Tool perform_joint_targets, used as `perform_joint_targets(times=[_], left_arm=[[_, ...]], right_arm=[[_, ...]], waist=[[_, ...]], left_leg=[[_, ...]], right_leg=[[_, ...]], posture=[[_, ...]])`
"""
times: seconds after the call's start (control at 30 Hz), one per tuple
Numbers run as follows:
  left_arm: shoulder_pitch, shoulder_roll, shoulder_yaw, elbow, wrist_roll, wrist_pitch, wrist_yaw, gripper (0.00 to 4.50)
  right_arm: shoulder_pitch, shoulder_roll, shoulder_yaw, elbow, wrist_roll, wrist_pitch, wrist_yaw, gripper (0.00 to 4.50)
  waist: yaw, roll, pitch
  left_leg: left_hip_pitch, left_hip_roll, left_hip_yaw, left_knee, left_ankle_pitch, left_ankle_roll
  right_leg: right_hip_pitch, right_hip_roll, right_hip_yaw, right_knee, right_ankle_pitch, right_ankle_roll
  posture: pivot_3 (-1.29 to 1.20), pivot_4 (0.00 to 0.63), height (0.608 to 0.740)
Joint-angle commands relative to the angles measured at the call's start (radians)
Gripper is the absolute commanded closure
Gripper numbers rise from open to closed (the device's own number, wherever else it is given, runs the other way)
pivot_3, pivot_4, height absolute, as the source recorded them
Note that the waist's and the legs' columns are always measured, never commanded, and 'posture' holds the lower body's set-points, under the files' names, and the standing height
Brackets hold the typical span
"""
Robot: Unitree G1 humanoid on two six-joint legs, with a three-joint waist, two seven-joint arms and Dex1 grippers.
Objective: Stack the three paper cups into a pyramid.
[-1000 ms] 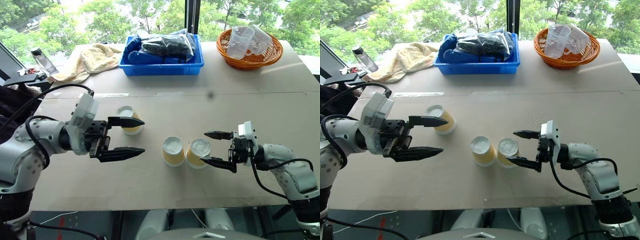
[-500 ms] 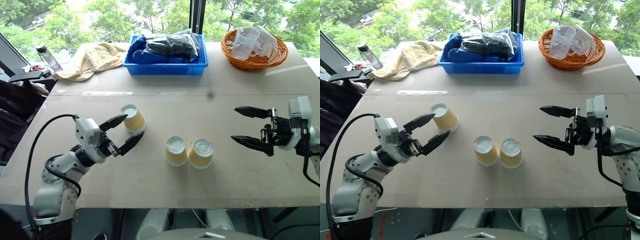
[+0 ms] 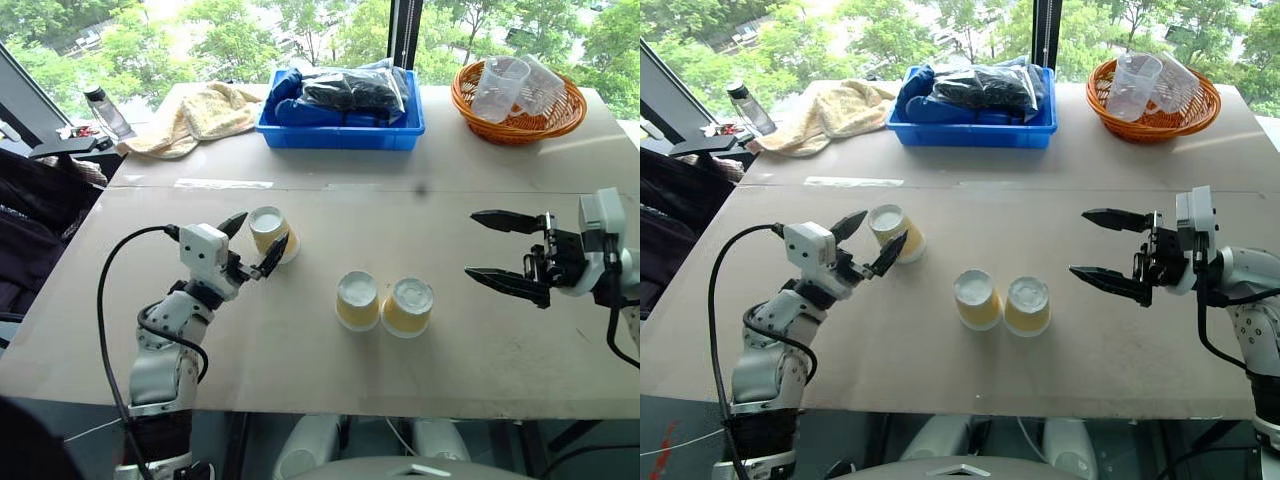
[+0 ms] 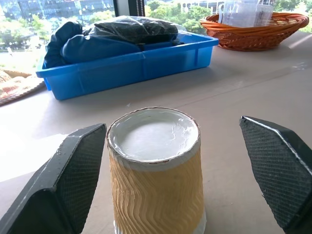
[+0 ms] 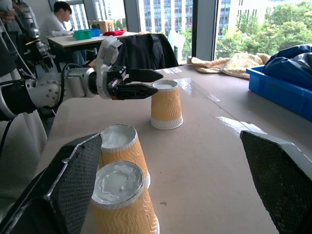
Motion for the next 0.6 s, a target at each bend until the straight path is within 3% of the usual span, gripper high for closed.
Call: perform_joint_targets(times=[0.03, 0.6], left_arm=[[-0.037, 0.007, 0.001, 0.035, 0.015, -0.032, 0.022, 0.00], [-0.124, 0.005, -0.028, 0.123, -0.012, -0.018, 0.010, 0.00]], right_arm=[[0.012, 0.000, -0.022, -0.039, 0.011, -0.016, -0.003, 0.03], [0.024, 0.024, -0.030, -0.032, -0.013, -0.037, -0.092, 0.03]], waist=[[0.000, 0.000, 0.000], [-0.001, 0.000, 0.000]], left_leg=[[0.000, 0.000, 0.000, 0.000, 0.000, 0.000], [0.000, 0.000, 0.000, 0.001, 0.000, 0.000]], right_leg=[[0.000, 0.000, 0.000, 0.000, 0.000, 0.000], [0.000, 0.000, 0.000, 0.001, 0.000, 0.000]], posture=[[0.00, 0.150, 0.740], [0.00, 0.150, 0.740]])
